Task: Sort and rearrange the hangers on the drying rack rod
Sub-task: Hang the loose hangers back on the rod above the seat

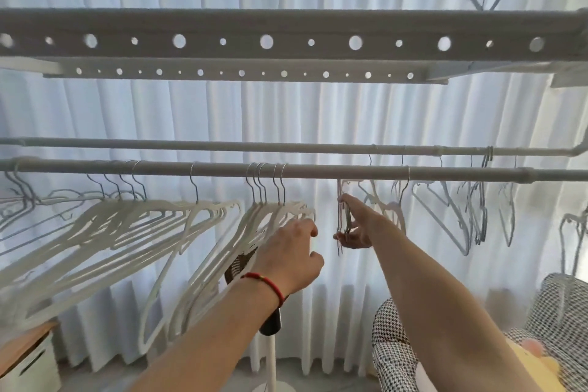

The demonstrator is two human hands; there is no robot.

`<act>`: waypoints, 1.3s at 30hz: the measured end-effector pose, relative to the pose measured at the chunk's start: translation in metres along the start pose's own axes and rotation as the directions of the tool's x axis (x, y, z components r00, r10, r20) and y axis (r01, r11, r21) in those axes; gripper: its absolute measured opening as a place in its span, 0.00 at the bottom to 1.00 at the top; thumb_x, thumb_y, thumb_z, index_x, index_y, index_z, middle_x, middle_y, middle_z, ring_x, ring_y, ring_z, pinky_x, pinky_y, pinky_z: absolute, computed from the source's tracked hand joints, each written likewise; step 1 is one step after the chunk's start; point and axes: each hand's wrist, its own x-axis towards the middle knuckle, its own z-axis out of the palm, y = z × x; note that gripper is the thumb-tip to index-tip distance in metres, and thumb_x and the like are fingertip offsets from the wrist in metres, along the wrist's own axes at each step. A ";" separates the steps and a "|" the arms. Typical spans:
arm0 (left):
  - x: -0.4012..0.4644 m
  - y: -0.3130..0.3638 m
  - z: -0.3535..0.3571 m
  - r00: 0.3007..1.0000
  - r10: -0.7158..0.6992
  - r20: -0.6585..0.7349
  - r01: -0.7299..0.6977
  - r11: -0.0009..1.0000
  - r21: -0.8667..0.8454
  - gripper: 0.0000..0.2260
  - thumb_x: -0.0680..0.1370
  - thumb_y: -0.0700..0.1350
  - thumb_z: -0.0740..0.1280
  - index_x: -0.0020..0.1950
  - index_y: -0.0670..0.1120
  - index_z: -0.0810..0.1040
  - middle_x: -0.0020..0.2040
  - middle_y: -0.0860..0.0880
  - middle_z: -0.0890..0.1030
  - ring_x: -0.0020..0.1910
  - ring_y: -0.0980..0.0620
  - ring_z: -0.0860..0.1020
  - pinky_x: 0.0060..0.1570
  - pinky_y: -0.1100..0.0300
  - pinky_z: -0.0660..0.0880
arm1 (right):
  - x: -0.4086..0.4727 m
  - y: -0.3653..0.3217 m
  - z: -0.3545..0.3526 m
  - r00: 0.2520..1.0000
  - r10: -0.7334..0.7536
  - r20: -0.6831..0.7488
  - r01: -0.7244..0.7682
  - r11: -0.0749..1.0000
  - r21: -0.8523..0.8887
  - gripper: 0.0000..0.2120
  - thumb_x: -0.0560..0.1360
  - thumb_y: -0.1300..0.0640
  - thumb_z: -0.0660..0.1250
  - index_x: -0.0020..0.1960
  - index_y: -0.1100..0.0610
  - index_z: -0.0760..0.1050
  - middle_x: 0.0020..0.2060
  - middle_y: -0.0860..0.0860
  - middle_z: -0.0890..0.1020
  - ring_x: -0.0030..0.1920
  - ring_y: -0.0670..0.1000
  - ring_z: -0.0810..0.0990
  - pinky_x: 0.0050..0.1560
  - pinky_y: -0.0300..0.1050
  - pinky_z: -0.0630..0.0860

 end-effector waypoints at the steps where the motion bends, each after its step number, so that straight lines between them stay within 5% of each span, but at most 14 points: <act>1: -0.001 -0.002 0.001 1.000 -0.004 0.006 0.004 1.000 -0.010 0.18 0.77 0.46 0.65 0.67 0.51 0.73 0.67 0.52 0.75 0.62 0.49 0.75 0.59 0.53 0.74 | 0.000 0.011 0.004 1.000 0.012 -0.003 -0.012 1.000 -0.002 0.40 0.68 0.38 0.72 0.67 0.66 0.67 0.46 0.64 0.82 0.27 0.56 0.82 0.31 0.46 0.82; 7: -0.011 0.005 0.022 0.999 0.009 0.043 -0.004 0.994 -0.113 0.20 0.78 0.44 0.65 0.71 0.48 0.72 0.67 0.47 0.74 0.64 0.47 0.75 0.62 0.55 0.71 | -0.019 0.076 0.023 0.999 -0.053 0.000 0.053 0.998 0.022 0.33 0.72 0.39 0.68 0.68 0.60 0.69 0.61 0.64 0.79 0.30 0.58 0.83 0.34 0.50 0.82; 12: -0.027 0.025 0.053 0.995 0.062 0.073 -0.045 0.976 -0.214 0.21 0.79 0.42 0.65 0.72 0.47 0.70 0.66 0.45 0.74 0.65 0.45 0.75 0.65 0.53 0.73 | -0.061 0.127 0.024 0.996 -0.070 0.061 0.065 0.995 0.081 0.27 0.73 0.37 0.66 0.63 0.56 0.78 0.50 0.61 0.85 0.45 0.60 0.87 0.45 0.59 0.85; 16: -0.062 0.025 0.072 0.991 0.055 0.123 -0.021 0.964 -0.265 0.19 0.78 0.41 0.64 0.69 0.47 0.73 0.64 0.44 0.76 0.64 0.46 0.76 0.65 0.52 0.73 | -0.107 0.166 -0.002 0.994 -0.027 0.103 0.024 0.999 0.038 0.29 0.73 0.39 0.69 0.63 0.61 0.73 0.40 0.61 0.82 0.36 0.58 0.82 0.45 0.57 0.84; 23: -0.162 0.001 0.113 0.928 -0.202 0.314 0.270 0.944 -0.190 0.14 0.77 0.39 0.65 0.63 0.41 0.78 0.60 0.43 0.80 0.58 0.45 0.78 0.55 0.58 0.73 | -0.195 0.251 -0.063 0.945 0.094 0.315 -0.070 0.994 -0.085 0.34 0.76 0.40 0.68 0.69 0.65 0.66 0.51 0.72 0.83 0.33 0.57 0.78 0.36 0.49 0.79; 26: -0.213 -0.008 0.125 0.858 -0.337 0.387 0.421 0.894 -0.155 0.18 0.77 0.41 0.66 0.66 0.43 0.74 0.59 0.46 0.77 0.56 0.47 0.76 0.56 0.59 0.72 | -0.232 0.283 -0.077 0.879 0.158 0.450 -0.130 0.987 -0.092 0.36 0.76 0.41 0.68 0.71 0.68 0.68 0.55 0.75 0.80 0.34 0.58 0.77 0.37 0.50 0.78; 29: -0.270 -0.025 0.121 0.775 -0.418 0.474 0.509 0.857 -0.077 0.35 0.75 0.46 0.71 0.79 0.44 0.60 0.75 0.42 0.66 0.74 0.42 0.67 0.71 0.53 0.67 | -0.253 0.315 -0.080 0.778 0.137 0.613 -0.093 0.990 -0.103 0.39 0.75 0.42 0.71 0.74 0.67 0.67 0.55 0.73 0.81 0.37 0.62 0.80 0.43 0.53 0.80; 31: -0.310 -0.043 0.105 0.757 -0.427 0.495 0.507 0.861 -0.031 0.43 0.77 0.51 0.72 0.83 0.47 0.49 0.82 0.42 0.55 0.80 0.43 0.58 0.77 0.51 0.60 | -0.265 0.332 -0.071 0.661 0.145 0.736 -0.084 0.989 -0.120 0.42 0.73 0.40 0.72 0.75 0.68 0.66 0.54 0.72 0.80 0.35 0.61 0.80 0.42 0.53 0.79; 33: -0.348 -0.063 0.081 0.765 -0.432 0.478 0.478 0.878 0.030 0.37 0.80 0.57 0.67 0.83 0.55 0.51 0.82 0.46 0.56 0.80 0.44 0.57 0.78 0.47 0.57 | -0.272 0.346 -0.051 0.530 0.179 0.829 -0.137 0.983 -0.124 0.44 0.74 0.38 0.68 0.75 0.71 0.63 0.51 0.72 0.79 0.30 0.57 0.76 0.35 0.48 0.76; 36: -0.397 -0.094 0.038 0.780 -0.417 0.467 0.465 0.885 0.014 0.09 0.84 0.57 0.59 0.63 0.61 0.71 0.62 0.49 0.78 0.63 0.45 0.76 0.65 0.50 0.72 | -0.280 0.356 -0.016 0.379 0.148 0.914 -0.183 0.980 -0.083 0.43 0.75 0.39 0.65 0.77 0.69 0.60 0.51 0.71 0.78 0.27 0.56 0.75 0.32 0.46 0.75; 39: -0.436 -0.117 -0.008 0.805 -0.431 0.407 0.501 0.862 -0.079 0.10 0.86 0.53 0.56 0.47 0.53 0.71 0.39 0.52 0.73 0.35 0.55 0.73 0.37 0.63 0.71 | -0.289 0.361 0.022 0.317 0.123 0.940 -0.225 0.973 -0.052 0.46 0.77 0.33 0.58 0.78 0.70 0.59 0.54 0.73 0.78 0.28 0.56 0.76 0.33 0.47 0.76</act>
